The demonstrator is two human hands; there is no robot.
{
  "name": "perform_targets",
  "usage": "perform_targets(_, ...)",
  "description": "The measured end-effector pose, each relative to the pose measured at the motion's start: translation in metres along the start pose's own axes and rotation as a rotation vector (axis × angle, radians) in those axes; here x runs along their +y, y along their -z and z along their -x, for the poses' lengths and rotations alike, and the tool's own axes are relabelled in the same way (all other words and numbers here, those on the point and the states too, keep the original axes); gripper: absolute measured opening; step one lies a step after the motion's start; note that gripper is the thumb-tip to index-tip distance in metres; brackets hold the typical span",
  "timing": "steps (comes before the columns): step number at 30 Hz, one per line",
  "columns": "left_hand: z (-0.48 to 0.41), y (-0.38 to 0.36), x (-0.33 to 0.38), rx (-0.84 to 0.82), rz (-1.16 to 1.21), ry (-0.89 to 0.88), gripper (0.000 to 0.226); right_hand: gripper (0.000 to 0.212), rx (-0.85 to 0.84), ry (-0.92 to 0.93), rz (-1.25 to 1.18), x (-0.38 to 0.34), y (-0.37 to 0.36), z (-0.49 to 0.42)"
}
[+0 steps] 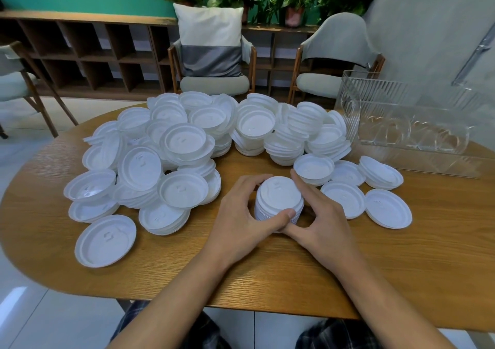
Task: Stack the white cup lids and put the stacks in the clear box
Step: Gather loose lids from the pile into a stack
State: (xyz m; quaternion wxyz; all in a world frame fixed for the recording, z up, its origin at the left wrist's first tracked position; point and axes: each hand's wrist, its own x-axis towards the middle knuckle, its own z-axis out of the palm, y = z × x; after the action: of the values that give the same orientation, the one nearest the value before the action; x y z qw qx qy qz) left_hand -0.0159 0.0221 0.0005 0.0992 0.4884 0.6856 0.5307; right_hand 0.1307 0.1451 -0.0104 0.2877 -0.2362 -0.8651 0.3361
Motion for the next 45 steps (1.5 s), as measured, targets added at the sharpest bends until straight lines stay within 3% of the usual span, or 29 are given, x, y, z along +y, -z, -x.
perform_targets(15,0.001,-0.001,-0.007,-0.022,0.014,-0.006,0.066,0.097,-0.053,0.048,0.089,0.000,-0.004,0.000)
perform_targets(20,0.011,-0.001,-0.004,0.043,-0.227,-0.096,0.071,0.097,-0.087,0.055,0.081,-0.003,-0.003,-0.003)
perform_targets(26,0.029,0.029,-0.004,0.265,-0.500,-0.405,0.037,0.098,-0.075,0.058,0.077,-0.012,-0.006,-0.006)
perform_targets(29,0.037,0.059,-0.013,0.320,-0.625,-0.467,0.034,0.101,-0.055,0.038,0.100,-0.018,-0.014,-0.010)
perform_targets(37,0.041,0.095,-0.042,0.293,-0.879,-0.311,0.049,0.101,-0.048,0.038,0.082,-0.031,-0.027,-0.012)
perform_targets(45,0.036,0.098,-0.056,0.193,-0.765,-0.211,0.054,0.100,-0.050,0.018,0.081,-0.031,-0.027,-0.009)
